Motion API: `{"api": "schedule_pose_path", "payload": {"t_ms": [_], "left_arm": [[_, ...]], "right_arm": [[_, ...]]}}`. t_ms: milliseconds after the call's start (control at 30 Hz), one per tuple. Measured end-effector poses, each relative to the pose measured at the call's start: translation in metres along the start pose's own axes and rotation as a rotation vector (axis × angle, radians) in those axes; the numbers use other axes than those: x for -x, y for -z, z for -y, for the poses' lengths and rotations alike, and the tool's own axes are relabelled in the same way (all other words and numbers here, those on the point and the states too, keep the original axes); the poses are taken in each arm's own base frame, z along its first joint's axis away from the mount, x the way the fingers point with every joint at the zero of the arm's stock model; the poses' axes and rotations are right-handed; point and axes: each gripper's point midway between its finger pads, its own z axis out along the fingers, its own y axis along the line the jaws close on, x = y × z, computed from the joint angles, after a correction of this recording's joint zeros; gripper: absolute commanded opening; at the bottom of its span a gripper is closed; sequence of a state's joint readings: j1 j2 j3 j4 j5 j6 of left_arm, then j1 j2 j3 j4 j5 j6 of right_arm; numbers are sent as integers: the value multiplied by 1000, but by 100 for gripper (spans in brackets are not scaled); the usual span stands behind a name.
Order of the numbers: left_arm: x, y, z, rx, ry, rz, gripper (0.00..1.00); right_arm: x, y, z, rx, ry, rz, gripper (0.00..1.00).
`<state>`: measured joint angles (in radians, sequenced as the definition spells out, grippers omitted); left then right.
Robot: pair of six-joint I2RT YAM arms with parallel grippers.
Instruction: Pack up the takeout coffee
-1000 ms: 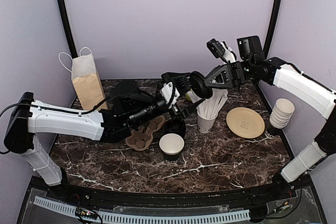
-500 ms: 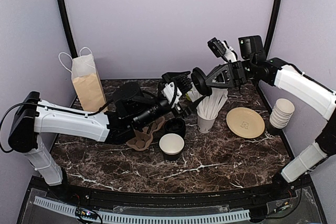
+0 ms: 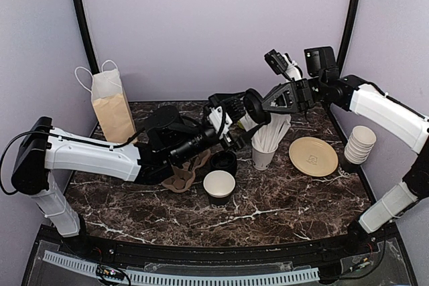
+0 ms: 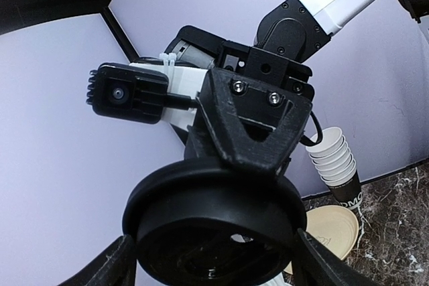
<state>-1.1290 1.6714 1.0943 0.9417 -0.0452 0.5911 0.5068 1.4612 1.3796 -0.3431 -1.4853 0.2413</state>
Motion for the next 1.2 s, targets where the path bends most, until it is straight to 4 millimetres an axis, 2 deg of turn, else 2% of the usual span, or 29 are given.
{"api": "schedule_pose_path", "payload": {"t_ms": [233,467,533,600,733,867,967,1067,1200], "left_arm": [[0,0,0,0,0,-2,73],[-10,0,1,2,5,-42,73],[-15,1,3,-11,14,-67,73],[-20,5,7,-36,29,-108,72],[-25,20,9,-113,84,-241,70],[-17,34,6,-193,158,-384,67],[-16,48,9,-261,215,-507,65],[-27,66,18,-315,266,-636,66],[-53,93,38,-402,315,-825,65]], "right_arm": [[-1,0,1,-1,-5,0,20],[-1,4,3,-10,-19,8,52],[3,16,10,-54,-8,34,59],[8,36,24,-155,-11,76,61],[15,81,71,-538,69,100,61],[-9,105,99,-816,121,17,61],[-34,113,110,-882,106,-43,61],[-56,111,116,-880,79,-98,61],[-71,93,114,-836,89,-163,61]]}}
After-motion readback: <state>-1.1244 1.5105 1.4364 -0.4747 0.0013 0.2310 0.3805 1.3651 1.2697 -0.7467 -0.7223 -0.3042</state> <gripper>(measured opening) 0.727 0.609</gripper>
